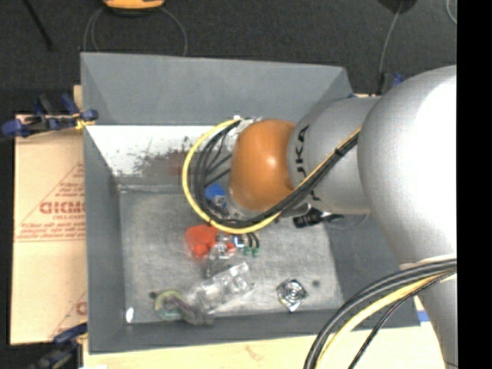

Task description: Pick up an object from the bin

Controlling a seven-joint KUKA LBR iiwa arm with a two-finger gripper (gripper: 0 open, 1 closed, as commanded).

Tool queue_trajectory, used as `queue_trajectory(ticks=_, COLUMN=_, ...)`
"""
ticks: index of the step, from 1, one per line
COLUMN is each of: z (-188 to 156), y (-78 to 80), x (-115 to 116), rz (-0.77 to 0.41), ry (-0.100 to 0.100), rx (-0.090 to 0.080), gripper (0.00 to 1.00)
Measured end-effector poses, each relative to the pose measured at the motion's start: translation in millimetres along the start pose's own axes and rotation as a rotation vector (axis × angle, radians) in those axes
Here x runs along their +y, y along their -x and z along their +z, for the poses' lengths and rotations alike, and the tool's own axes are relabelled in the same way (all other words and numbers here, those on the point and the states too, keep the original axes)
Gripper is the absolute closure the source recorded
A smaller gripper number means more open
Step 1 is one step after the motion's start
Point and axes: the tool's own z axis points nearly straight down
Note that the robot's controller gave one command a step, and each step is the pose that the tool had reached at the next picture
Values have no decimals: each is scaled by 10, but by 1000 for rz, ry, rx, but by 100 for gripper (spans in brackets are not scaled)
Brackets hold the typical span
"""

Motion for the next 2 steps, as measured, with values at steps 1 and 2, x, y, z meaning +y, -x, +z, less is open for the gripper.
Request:
queue_trajectory(ticks=1, z=-19, y=22, x=19, rz=3, ry=2, rx=-5, gripper=100)
queue_trajectory(ticks=2, z=-1275, y=-41, x=-297, rz=-86, ry=-5, rx=9, gripper=100)
